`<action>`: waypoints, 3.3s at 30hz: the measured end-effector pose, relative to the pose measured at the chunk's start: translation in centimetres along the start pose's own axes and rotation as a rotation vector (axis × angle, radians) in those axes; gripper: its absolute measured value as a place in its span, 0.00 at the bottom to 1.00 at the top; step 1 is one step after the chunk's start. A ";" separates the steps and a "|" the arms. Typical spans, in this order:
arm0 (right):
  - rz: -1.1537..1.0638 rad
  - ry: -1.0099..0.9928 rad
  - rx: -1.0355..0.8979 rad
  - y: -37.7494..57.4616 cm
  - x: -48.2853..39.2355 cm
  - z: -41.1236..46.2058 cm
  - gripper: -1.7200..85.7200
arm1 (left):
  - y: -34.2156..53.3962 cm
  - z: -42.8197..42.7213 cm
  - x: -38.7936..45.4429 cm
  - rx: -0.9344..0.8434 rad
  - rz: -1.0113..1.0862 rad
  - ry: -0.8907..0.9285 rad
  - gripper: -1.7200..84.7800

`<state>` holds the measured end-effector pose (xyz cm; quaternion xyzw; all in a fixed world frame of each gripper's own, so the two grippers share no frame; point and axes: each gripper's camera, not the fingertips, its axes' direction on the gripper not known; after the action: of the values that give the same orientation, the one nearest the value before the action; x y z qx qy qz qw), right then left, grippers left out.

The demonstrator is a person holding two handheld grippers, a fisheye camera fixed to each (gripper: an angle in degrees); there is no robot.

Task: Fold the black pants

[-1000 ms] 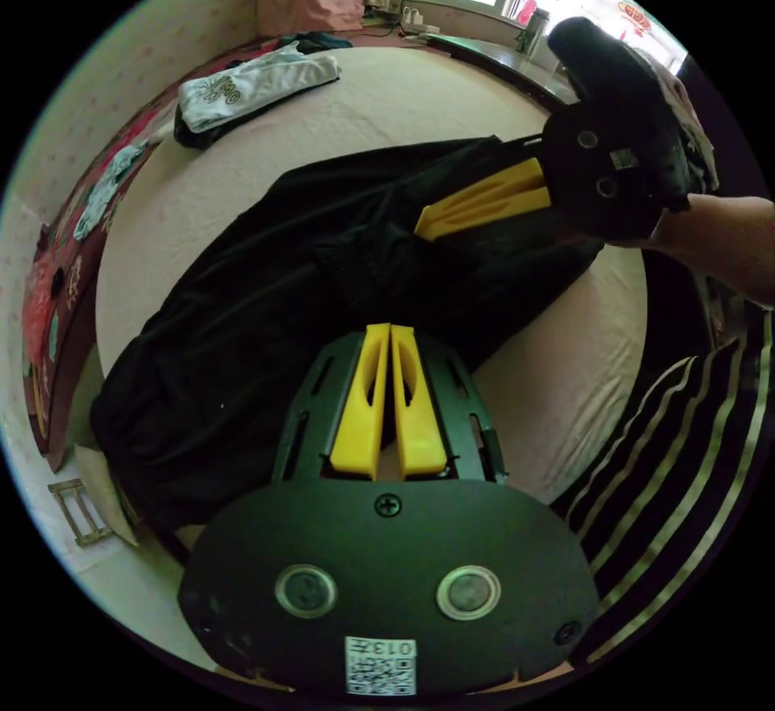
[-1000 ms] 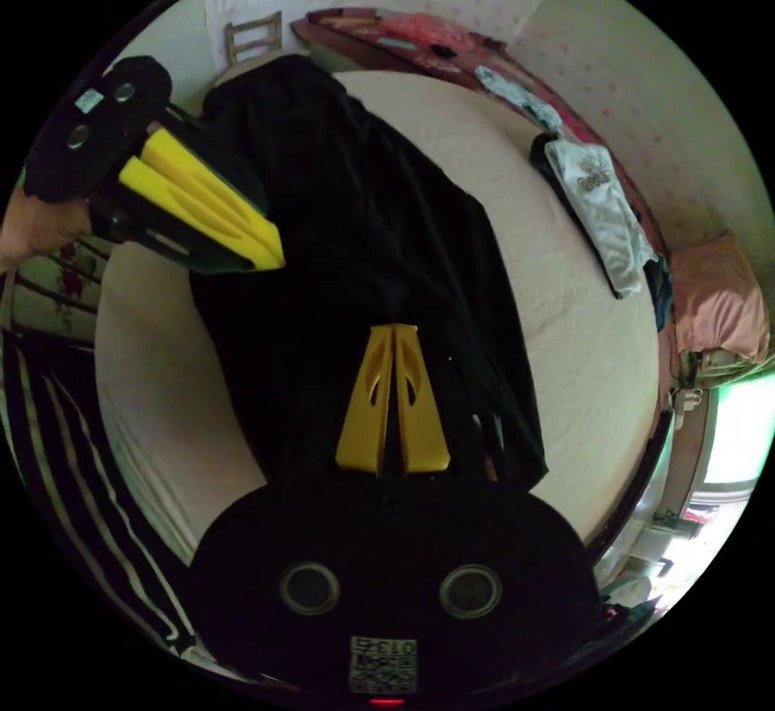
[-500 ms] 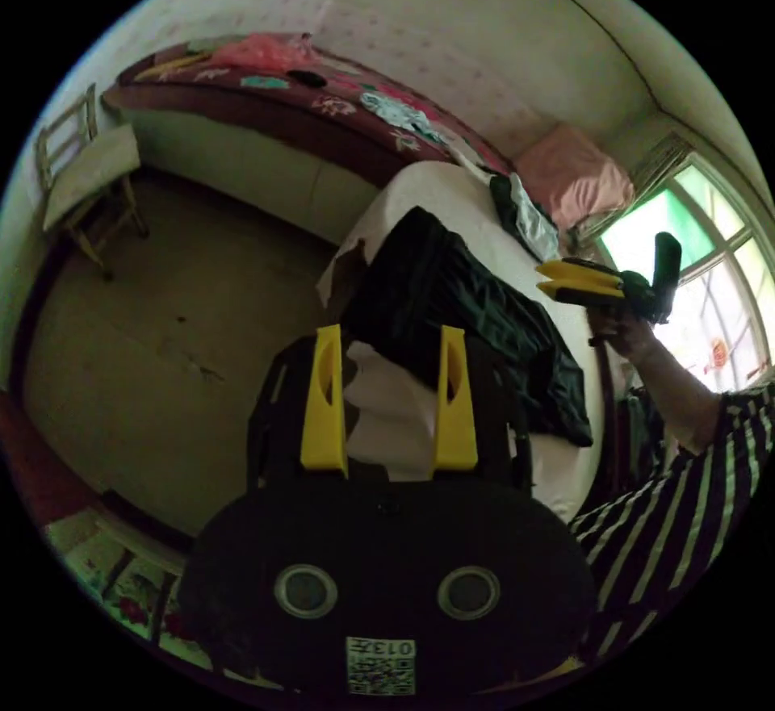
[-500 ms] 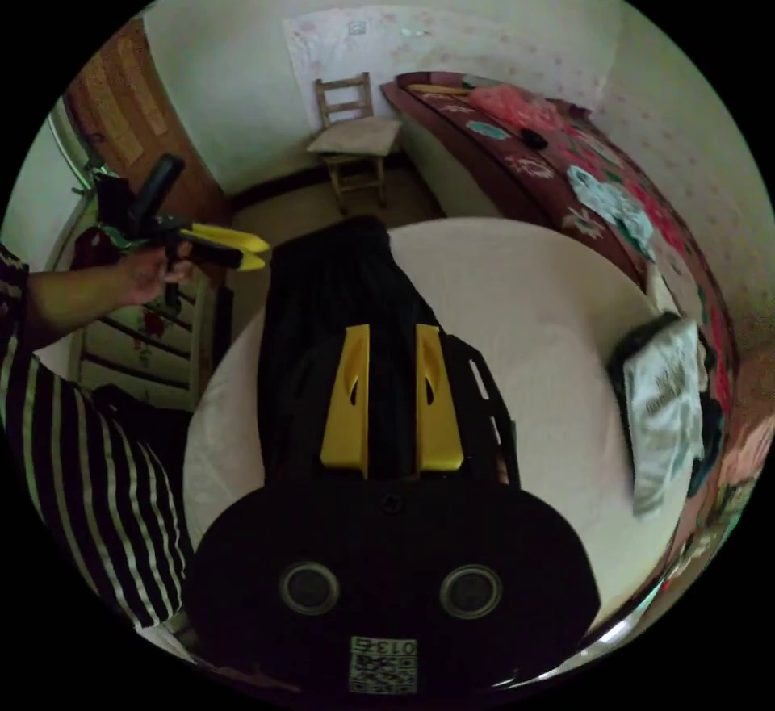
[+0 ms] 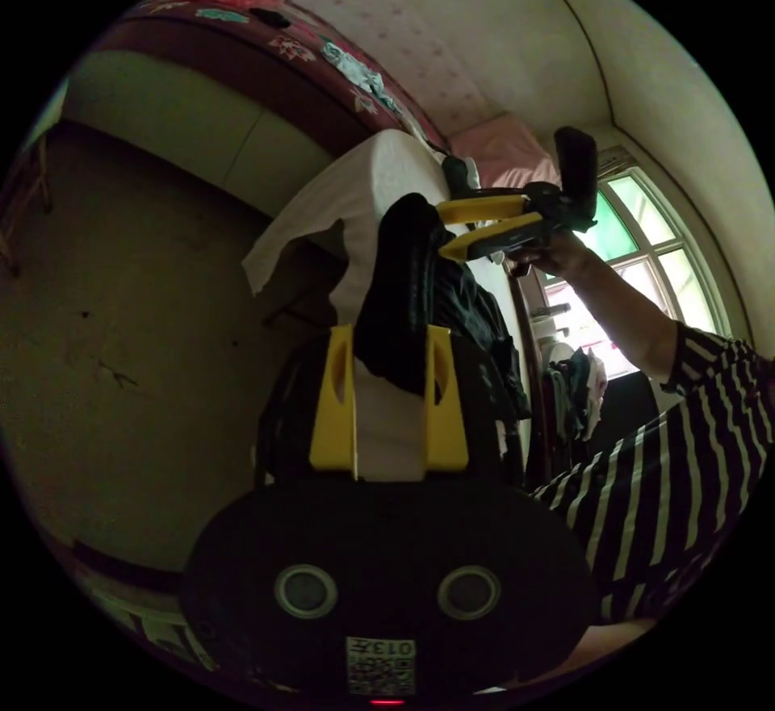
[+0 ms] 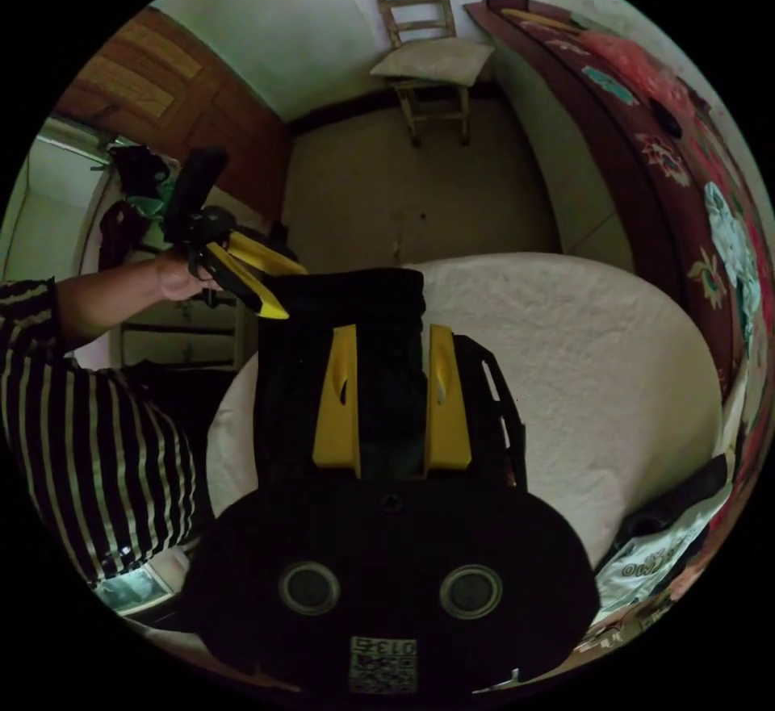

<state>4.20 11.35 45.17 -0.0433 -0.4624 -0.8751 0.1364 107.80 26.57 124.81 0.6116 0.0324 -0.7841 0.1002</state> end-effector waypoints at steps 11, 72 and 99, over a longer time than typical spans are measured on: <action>-0.061 0.053 -0.045 2.3 -0.4 -1.0 0.10 | 0.3 0.9 6.6 -0.018 0.084 -0.149 0.10; 1.027 0.218 0.561 82.7 -11.7 -5.1 0.15 | 7.6 51.0 62.7 -0.391 0.797 -0.350 0.12; 0.955 0.063 0.486 87.5 -18.7 0.0 0.16 | 3.9 55.0 61.8 -0.406 0.413 -0.355 0.18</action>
<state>46.52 -31.79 111.21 -0.1896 -0.5762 -0.5842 0.5392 41.80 5.96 79.18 0.4266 0.0453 -0.8193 0.3806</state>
